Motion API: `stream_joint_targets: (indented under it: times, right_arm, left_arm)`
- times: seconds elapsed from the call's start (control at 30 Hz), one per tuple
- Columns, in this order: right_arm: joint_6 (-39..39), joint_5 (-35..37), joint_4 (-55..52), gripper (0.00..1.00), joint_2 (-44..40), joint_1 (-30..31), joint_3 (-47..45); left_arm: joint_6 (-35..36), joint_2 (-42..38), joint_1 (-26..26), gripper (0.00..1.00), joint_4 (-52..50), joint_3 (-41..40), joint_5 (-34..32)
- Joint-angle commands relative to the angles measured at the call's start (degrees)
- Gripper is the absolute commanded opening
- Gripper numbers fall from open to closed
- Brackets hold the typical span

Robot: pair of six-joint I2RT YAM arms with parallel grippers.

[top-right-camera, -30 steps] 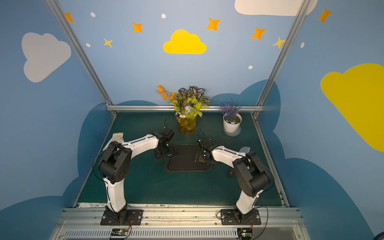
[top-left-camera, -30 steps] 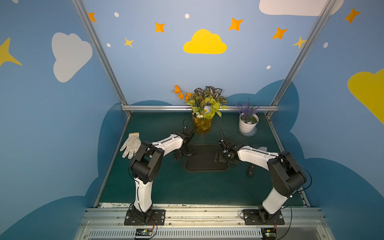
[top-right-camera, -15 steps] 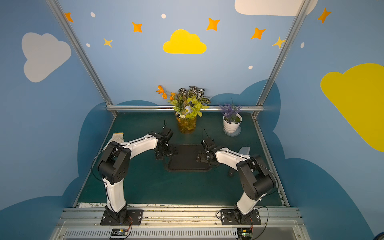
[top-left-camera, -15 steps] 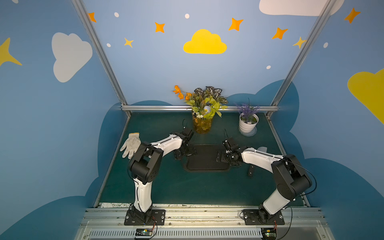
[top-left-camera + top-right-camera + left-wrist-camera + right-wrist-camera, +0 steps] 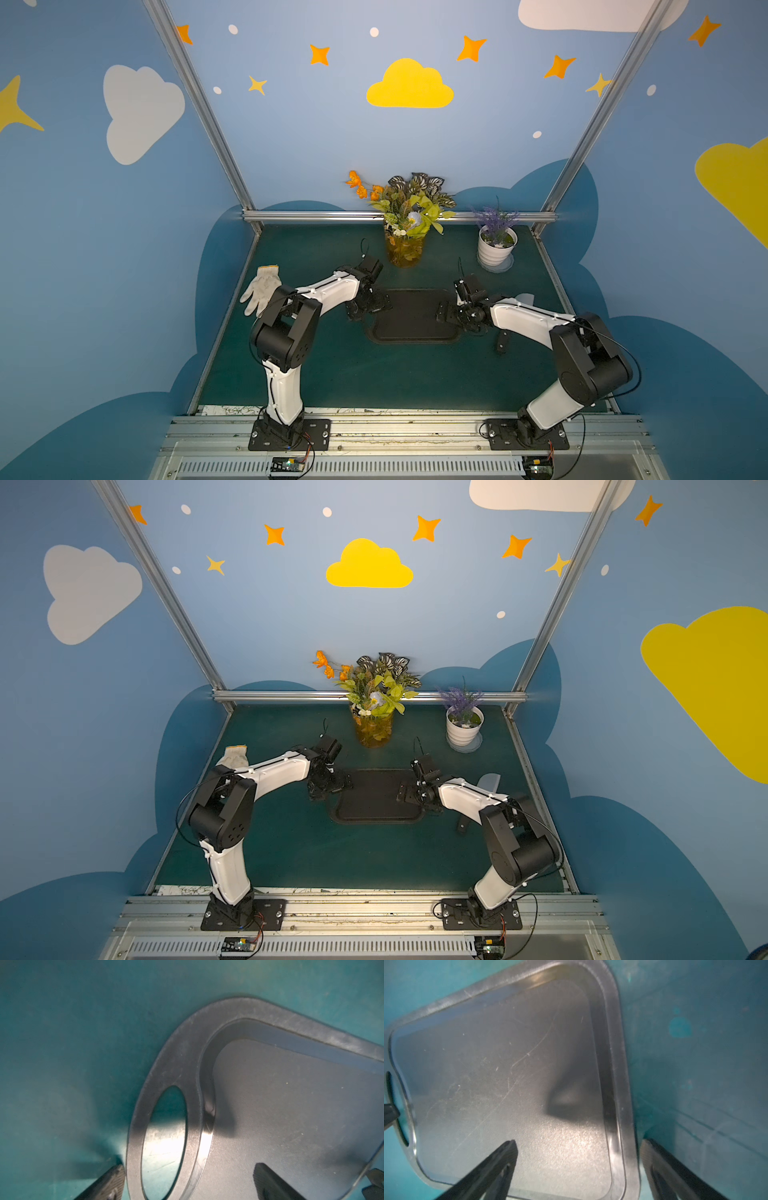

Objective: Align the knife with the edge of the cutting board
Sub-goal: Adjust the work surface at the center of the board, then pick up the knife at the center of the board.

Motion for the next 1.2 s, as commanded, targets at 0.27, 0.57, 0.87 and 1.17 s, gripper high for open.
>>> stream_joint_targets:
  times: [0.27,0.57,0.87,1.17]
  right_arm:
    - [-0.72,-0.96,-0.65,0.98,-4.69,-3.34,-3.53]
    - [-1.9,-0.64,-14.03,0.98,-14.33,-5.44,0.41]
    - [3.27,10.31,-30.19,0.98,-24.81,-6.8,3.05]
    - [4.0,23.62,-36.12,0.98,-35.79,-12.01,-1.03]
  left_arm:
    - [0.45,-4.48,2.63,1.0,-0.31,-3.09,0.92]
    - [4.72,-14.39,5.76,1.0,-0.11,-4.43,4.15]
    - [14.9,-23.1,6.45,1.0,-0.72,1.64,6.32]
    - [20.28,-24.52,1.6,1.0,-0.46,6.77,4.73]
